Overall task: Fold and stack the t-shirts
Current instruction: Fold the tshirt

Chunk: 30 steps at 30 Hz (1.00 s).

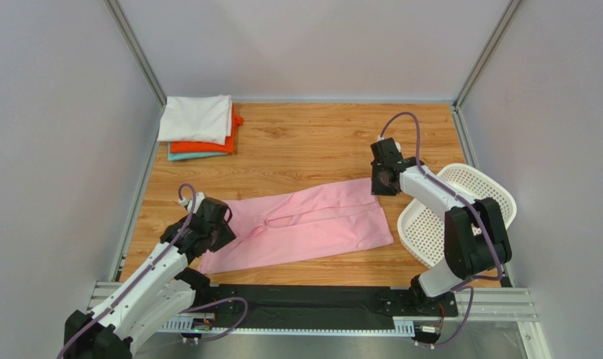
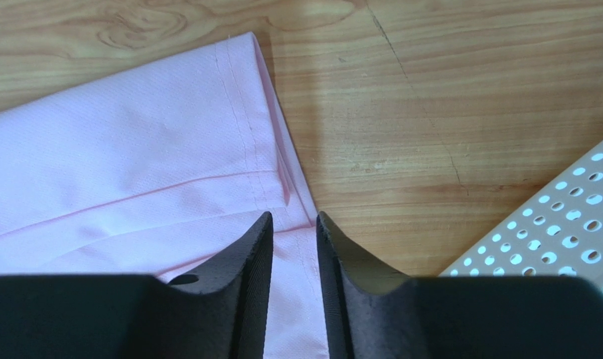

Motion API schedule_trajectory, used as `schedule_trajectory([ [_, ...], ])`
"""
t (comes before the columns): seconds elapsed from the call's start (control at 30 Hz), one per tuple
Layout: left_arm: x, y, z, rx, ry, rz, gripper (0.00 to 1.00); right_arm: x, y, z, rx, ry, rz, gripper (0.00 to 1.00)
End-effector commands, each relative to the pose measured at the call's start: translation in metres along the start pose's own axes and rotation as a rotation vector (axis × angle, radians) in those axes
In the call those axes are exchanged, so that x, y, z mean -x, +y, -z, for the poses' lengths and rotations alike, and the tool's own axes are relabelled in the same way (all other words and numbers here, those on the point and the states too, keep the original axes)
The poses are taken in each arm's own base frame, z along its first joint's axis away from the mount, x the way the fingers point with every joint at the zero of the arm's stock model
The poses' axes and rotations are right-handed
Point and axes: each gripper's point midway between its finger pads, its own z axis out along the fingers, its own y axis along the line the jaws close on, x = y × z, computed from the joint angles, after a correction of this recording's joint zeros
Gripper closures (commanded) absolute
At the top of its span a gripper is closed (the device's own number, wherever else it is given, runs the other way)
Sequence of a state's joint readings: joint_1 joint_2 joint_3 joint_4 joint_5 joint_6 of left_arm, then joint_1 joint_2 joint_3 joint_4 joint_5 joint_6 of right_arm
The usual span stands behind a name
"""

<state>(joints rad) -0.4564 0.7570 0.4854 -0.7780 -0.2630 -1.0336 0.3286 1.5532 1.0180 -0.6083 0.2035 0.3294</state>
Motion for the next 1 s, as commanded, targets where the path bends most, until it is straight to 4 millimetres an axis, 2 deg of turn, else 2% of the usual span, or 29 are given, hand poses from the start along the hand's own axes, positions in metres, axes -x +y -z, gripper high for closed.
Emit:
schedule_trajectory([
  [0.0, -0.014, 0.003, 0.013, -0.034, 0.058, 0.005, 0.44, 0.006, -0.002, 0.011, 0.005, -0.055, -0.029, 0.67],
  [0.03, -0.014, 0.001, 0.018, -0.068, 0.052, 0.008, 0.29, 0.009, -0.001, 0.016, 0.018, -0.068, -0.028, 0.65],
  [0.07, -0.015, 0.001, 0.021, -0.083, 0.055, 0.007, 0.2, 0.01, 0.0, 0.018, 0.026, -0.073, -0.031, 0.6],
  [0.1, -0.015, 0.0, 0.024, -0.1, 0.053, 0.008, 0.18, 0.011, 0.004, 0.021, 0.053, -0.077, -0.028, 0.56],
  [0.13, -0.012, -0.003, 0.029, -0.117, 0.04, 0.015, 0.05, 0.015, 0.007, 0.025, 0.07, -0.085, -0.022, 0.51],
  [0.17, -0.008, -0.005, 0.035, -0.147, 0.02, 0.014, 0.04, 0.018, 0.01, 0.03, 0.094, -0.097, -0.021, 0.34],
  [0.2, -0.003, -0.009, 0.04, -0.169, 0.0, 0.015, 0.0, 0.02, 0.016, 0.034, 0.128, -0.099, -0.02, 0.01],
  [0.3, 0.014, -0.022, 0.054, -0.216, -0.053, -0.015, 0.0, 0.028, 0.03, 0.045, 0.2, -0.116, -0.011, 0.0],
  [0.37, 0.022, -0.027, 0.056, -0.204, -0.063, -0.045, 0.0, 0.032, 0.038, 0.051, 0.238, -0.126, 0.009, 0.0],
  [0.4, 0.03, -0.036, 0.062, -0.223, -0.077, -0.052, 0.0, 0.034, 0.045, 0.053, 0.261, -0.134, 0.018, 0.0],
  [0.5, 0.038, -0.052, 0.056, -0.219, -0.074, -0.084, 0.0, 0.033, 0.072, 0.057, 0.363, -0.129, 0.064, 0.0],
  [0.6, 0.034, -0.066, 0.039, -0.215, -0.025, -0.101, 0.0, 0.03, 0.099, 0.058, 0.443, -0.107, 0.094, 0.0],
  [0.67, 0.025, -0.073, 0.024, -0.208, 0.029, -0.115, 0.0, 0.02, 0.112, 0.045, 0.446, -0.062, 0.116, 0.0],
  [0.8, 0.009, -0.065, -0.005, -0.135, 0.09, -0.126, 0.0, 0.016, 0.128, 0.021, 0.433, 0.0, 0.125, 0.0],
  [0.83, 0.006, -0.062, -0.013, -0.103, 0.106, -0.132, 0.0, 0.011, 0.129, 0.009, 0.42, 0.03, 0.124, 0.0],
  [0.97, 0.001, -0.049, -0.032, -0.008, 0.131, -0.138, 0.0, 0.002, 0.128, -0.01, 0.388, 0.078, 0.114, 0.0],
])
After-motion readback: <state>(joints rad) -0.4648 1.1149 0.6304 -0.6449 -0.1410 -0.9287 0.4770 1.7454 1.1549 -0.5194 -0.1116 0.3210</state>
